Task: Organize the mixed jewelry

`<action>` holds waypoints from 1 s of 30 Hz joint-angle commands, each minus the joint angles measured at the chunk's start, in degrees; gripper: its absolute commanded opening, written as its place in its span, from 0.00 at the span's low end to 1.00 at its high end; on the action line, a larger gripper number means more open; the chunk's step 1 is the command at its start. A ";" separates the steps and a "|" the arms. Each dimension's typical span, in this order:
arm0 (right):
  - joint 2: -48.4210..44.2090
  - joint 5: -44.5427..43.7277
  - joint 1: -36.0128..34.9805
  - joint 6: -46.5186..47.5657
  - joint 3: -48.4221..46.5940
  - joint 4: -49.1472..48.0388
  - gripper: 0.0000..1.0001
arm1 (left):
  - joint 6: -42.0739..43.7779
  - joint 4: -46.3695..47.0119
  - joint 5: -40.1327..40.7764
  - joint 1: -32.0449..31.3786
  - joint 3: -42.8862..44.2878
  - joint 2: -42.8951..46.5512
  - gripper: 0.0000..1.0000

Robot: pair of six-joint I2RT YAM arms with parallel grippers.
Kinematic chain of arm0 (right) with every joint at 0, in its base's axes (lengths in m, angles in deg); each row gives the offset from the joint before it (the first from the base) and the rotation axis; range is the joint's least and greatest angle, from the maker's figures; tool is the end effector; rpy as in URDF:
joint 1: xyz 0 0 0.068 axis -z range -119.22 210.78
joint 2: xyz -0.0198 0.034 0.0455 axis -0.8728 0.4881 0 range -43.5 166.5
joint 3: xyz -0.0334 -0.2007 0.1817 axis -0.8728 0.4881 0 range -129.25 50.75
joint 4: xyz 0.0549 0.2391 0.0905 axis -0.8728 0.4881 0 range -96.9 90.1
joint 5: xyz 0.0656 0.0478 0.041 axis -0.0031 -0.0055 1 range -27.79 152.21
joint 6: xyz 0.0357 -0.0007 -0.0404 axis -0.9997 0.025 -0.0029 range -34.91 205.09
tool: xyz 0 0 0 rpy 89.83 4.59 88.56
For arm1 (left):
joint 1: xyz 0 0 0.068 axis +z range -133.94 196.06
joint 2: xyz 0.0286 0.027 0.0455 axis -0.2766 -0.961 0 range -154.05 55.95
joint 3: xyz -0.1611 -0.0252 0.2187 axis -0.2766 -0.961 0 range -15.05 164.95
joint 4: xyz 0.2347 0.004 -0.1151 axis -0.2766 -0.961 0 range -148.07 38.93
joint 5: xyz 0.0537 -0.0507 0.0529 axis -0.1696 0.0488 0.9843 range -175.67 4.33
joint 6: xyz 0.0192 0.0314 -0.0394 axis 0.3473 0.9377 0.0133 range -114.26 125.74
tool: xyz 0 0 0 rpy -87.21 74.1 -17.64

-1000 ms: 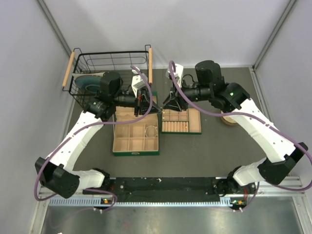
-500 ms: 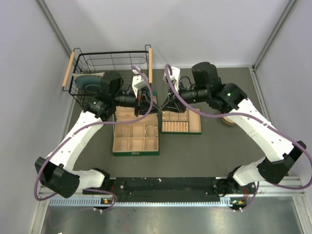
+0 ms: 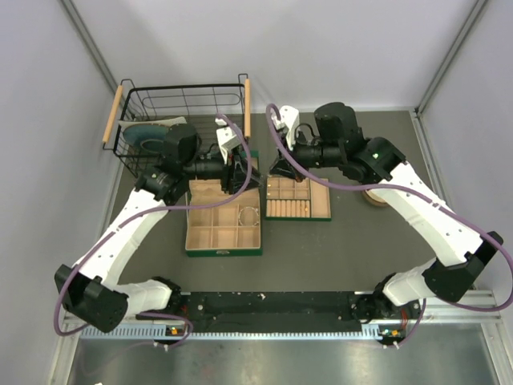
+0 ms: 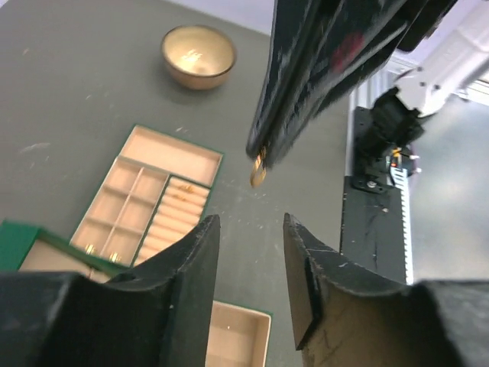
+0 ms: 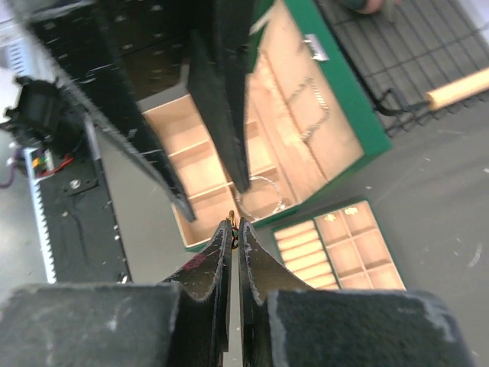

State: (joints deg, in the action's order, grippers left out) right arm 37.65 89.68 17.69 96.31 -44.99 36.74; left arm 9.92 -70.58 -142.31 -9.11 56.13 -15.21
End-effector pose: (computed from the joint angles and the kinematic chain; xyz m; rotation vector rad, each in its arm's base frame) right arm 0.2033 0.2126 0.4429 -1.2278 1.7313 0.8331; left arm 0.2298 -0.1408 0.3921 1.1157 1.5628 -1.1819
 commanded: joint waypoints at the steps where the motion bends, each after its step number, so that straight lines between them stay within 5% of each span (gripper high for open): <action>1: -0.37 -12.24 -0.68 -4.10 -0.42 -4.52 0.00 | -1.18 5.70 15.81 0.91 -4.36 6.81 0.50; 5: 0.33 -27.24 -1.03 -11.20 5.20 -9.70 0.00 | -1.99 8.88 26.56 2.40 -6.67 12.00 0.67; 11: 3.84 -45.10 -2.96 -25.35 15.66 -13.66 0.00 | -2.78 3.34 41.06 3.72 -4.03 13.50 0.68; 30: 19.22 -52.69 -3.84 -41.28 20.33 -15.60 0.00 | -3.83 -0.18 48.38 4.34 -6.13 15.61 0.66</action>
State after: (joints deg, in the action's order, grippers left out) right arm 55.61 39.27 14.65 58.67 -24.29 22.69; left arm 7.06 -72.17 -95.19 -5.02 50.40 -1.02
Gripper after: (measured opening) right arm 0.012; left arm 0.663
